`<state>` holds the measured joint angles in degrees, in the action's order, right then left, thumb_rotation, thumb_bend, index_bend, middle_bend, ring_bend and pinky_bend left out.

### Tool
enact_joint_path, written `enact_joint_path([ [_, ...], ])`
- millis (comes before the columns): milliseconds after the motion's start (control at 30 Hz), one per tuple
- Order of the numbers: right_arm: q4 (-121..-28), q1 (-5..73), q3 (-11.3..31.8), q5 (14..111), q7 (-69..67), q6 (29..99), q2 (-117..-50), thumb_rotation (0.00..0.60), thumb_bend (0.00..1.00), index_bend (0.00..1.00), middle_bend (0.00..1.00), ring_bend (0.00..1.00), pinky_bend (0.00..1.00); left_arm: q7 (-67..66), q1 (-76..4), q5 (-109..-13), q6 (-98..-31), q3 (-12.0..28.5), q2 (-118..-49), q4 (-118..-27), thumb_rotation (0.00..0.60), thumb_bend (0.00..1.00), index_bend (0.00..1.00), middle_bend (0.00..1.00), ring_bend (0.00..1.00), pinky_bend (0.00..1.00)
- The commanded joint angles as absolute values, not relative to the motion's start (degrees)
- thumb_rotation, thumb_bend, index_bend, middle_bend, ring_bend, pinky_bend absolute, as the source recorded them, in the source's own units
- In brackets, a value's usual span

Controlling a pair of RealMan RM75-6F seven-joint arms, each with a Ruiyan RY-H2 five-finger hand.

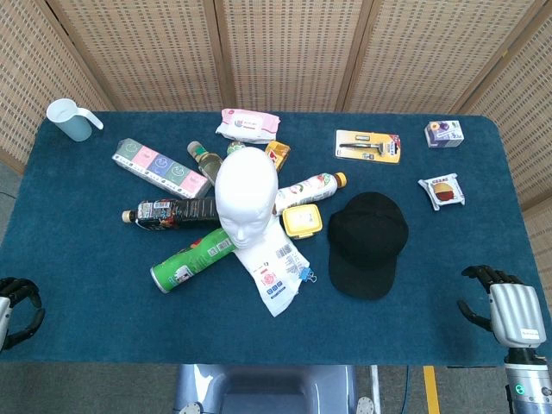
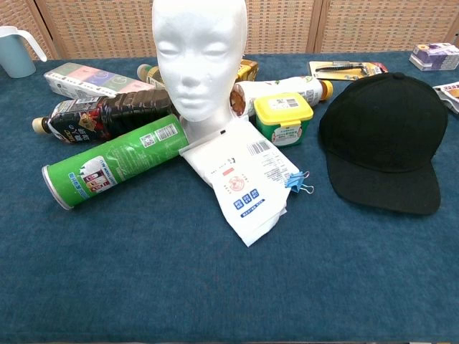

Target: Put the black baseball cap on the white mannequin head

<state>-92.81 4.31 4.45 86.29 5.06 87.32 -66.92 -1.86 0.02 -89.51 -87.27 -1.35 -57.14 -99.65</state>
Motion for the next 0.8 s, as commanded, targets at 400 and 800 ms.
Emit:
enact_joint_path([
  [400, -92.6, 4.1, 4.3, 86.9, 4.3, 87.7, -66.9, 0.6, 0.23, 0.37, 0.41, 0.46, 0.5, -2.2, 0.0, -89.4, -87.9, -1.0, -56.4, -100.2, 0.6, 0.35, 0.55, 0.41, 0.29, 0.3],
  [800, -93.2, 3.5, 3.9, 88.0, 4.0, 88.7, -66.7, 0.6, 0.23, 0.37, 0.41, 0.46, 0.5, -1.8, -0.5, -90.1, -88.4, -0.4, -55.4, -100.8, 0.6, 0.35, 0.55, 0.41, 0.29, 0.3],
])
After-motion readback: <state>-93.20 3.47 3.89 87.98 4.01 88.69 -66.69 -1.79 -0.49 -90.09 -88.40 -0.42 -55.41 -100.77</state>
